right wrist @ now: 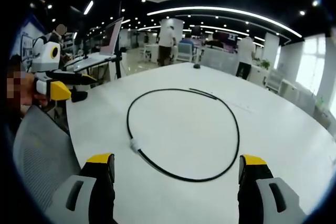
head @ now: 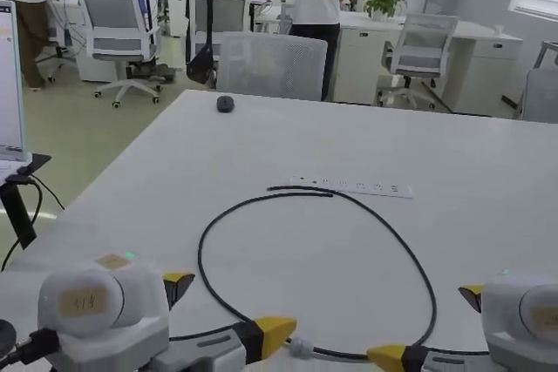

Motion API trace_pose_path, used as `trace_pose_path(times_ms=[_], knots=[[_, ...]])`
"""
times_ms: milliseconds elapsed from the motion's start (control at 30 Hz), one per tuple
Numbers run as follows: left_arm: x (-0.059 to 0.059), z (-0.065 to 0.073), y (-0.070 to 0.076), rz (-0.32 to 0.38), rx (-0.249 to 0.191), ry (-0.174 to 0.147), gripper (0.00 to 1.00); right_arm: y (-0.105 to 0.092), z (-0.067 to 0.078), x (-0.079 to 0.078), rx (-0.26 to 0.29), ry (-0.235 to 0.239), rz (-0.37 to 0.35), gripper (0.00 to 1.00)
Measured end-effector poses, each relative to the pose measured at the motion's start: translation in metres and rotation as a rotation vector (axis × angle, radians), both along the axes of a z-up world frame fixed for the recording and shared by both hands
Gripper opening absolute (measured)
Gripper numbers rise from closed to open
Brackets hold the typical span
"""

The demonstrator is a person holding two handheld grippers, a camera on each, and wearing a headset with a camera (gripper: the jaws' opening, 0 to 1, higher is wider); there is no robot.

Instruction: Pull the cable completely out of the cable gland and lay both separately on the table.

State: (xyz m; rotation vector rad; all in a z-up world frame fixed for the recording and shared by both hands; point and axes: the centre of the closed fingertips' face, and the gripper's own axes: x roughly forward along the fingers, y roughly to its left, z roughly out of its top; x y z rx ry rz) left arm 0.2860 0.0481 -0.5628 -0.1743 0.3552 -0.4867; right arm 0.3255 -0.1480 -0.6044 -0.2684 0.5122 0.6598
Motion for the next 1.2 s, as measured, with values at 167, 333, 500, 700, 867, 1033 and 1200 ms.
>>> trace_pose_path(times_ms=[167, 333, 500, 700, 867, 1033, 1200], knots=[[0.0004, 0.0001, -0.0012, -0.002, 0.001, -0.001, 0.9, -0.0017, 0.0, 0.0007, 0.001, -0.001, -0.007, 0.99], [0.0007, -0.0002, -0.0024, -0.003, 0.002, -0.001, 0.9, -0.0021, -0.0004, 0.0009, 0.003, 0.0, -0.008, 0.99], [0.001, -0.0006, -0.0041, -0.007, 0.006, 0.001, 0.9, -0.0032, -0.0011, 0.0014, 0.009, 0.001, -0.014, 0.99], [0.0011, -0.0023, -0.0055, -0.01, 0.011, 0.002, 0.9, -0.0047, -0.0027, 0.0007, 0.013, 0.003, -0.02, 0.99], [0.0017, -0.0033, -0.0069, -0.015, 0.015, 0.006, 0.9, -0.0033, -0.0044, 0.0004, 0.017, 0.006, -0.021, 0.99], [0.001, -0.0038, -0.0074, -0.017, 0.016, 0.006, 0.9, -0.0039, -0.0062, 0.0003, 0.016, 0.008, -0.021, 0.99], [-0.0006, -0.0054, -0.0085, -0.019, 0.016, 0.009, 0.9, -0.0048, -0.0078, -0.0009, 0.015, 0.009, -0.019, 0.99]])
